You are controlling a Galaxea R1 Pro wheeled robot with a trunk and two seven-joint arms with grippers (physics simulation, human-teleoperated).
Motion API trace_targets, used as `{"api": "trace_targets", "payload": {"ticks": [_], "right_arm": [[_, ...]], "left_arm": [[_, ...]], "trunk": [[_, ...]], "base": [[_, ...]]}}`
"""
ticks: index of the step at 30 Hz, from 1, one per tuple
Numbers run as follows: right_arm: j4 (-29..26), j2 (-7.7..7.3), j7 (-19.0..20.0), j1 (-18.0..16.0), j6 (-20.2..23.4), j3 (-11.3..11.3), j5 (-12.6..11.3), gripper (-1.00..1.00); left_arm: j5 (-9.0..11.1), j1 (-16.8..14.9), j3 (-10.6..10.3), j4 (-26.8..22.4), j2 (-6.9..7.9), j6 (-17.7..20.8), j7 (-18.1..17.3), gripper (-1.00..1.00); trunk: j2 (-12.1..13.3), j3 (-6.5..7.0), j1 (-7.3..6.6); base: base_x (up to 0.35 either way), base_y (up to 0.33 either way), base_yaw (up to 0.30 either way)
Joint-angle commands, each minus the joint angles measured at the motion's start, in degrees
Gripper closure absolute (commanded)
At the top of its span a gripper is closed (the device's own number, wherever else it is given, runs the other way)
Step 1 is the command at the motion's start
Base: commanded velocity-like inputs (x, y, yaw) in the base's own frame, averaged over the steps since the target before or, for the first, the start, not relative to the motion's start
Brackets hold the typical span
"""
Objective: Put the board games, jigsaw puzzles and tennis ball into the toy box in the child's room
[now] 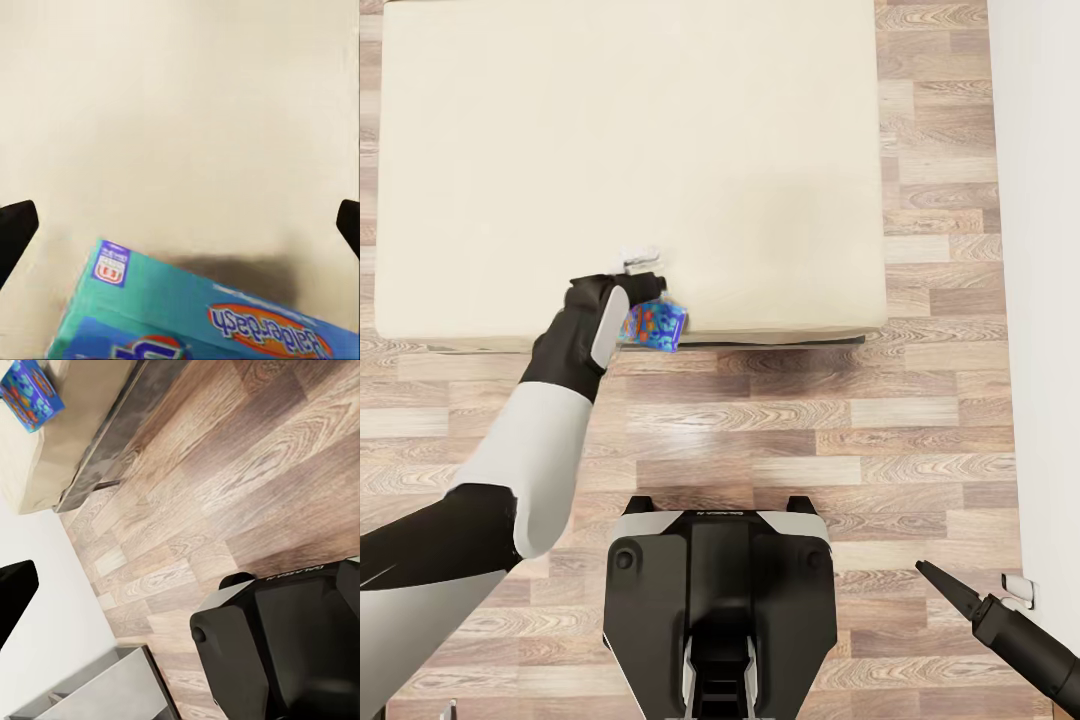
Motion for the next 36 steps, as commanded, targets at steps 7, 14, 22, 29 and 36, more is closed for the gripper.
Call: {"api": "trace_targets", "payload": {"ticks": [7,14,22,29,36], "right_arm": [[0.0,-0.06,0.06,-0.01,0.49,-0.43,-0.08,-1.0],[0.38,-0.97,0.03,-0.01,0.6,-3.33,-0.02,-1.0],[0.37,-2.89,-0.31,-0.16,0.31,-3.63,0.86,-1.0],[0.35,-2.81,-3.08,-0.19,0.21,-3.36,0.72,-1.0],[0.35,-1.84,-3.87,-0.19,-0.04,-2.38,0.78,-1.0]], "left_arm": [[1.17,0.0,6.61,-10.44,4.39,9.01,0.21,-1.0],[1.94,0.57,18.1,-17.85,14.04,22.6,-9.4,-1.0],[2.21,14.13,21.3,-18.68,32.05,24.49,-42.36,-1.0],[2.03,25.5,22.0,-18.0,41.6,24.49,-71.26,-1.0],[1.75,43.44,22.22,-15.42,43.71,20.21,-89.43,-1.0]], "trunk": [[-0.08,-0.06,0.04],[-0.08,-0.06,0.04],[-0.08,-0.06,0.04],[-0.08,-0.06,0.04],[-0.08,-0.06,0.04]], "base": [[0.0,0.0,0.0],[0.0,0.0,0.0],[0.0,0.0,0.0],[0.0,0.0,0.0],[0.0,0.0,0.0]]}}
